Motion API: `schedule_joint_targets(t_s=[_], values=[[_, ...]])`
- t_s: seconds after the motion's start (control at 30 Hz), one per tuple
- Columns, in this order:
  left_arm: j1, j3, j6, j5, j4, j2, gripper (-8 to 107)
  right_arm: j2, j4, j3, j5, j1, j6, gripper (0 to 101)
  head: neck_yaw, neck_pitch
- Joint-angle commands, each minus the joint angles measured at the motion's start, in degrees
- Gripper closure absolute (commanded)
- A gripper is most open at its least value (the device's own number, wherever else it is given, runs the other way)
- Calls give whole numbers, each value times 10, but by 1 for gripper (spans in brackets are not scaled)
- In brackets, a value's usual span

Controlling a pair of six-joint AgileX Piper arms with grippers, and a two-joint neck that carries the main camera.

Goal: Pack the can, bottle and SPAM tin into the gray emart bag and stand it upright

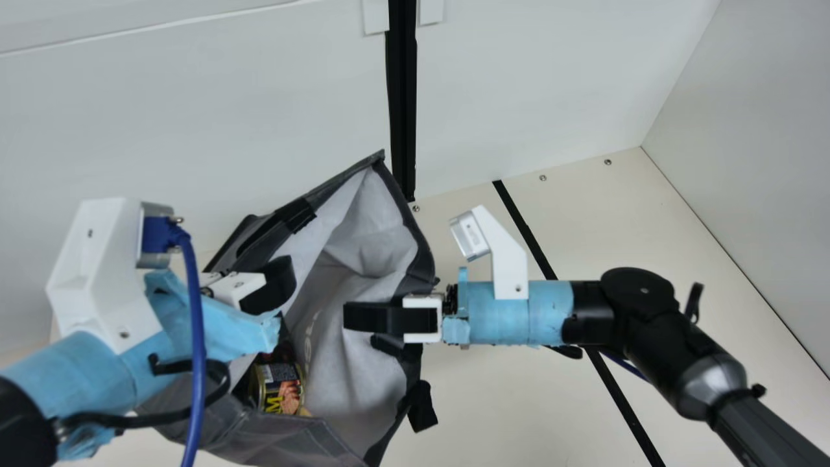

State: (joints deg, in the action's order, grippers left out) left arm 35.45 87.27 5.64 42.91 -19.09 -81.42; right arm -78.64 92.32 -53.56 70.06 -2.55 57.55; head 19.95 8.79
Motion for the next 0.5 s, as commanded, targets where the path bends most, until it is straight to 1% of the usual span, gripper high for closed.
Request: schedule_joint_targets(t_s=[0.0,0.23,0.47], values=[[-1,0,-4,10,5,7,107,22,3,0,-2,-6,-12,101,0,12],[4,16,-16,61,29,33,107,89,0,-1,-2,-28,-61,101,0,12],[14,54,-34,124,44,55,107,155,-7,-17,-2,-48,-117,101,0,12]])
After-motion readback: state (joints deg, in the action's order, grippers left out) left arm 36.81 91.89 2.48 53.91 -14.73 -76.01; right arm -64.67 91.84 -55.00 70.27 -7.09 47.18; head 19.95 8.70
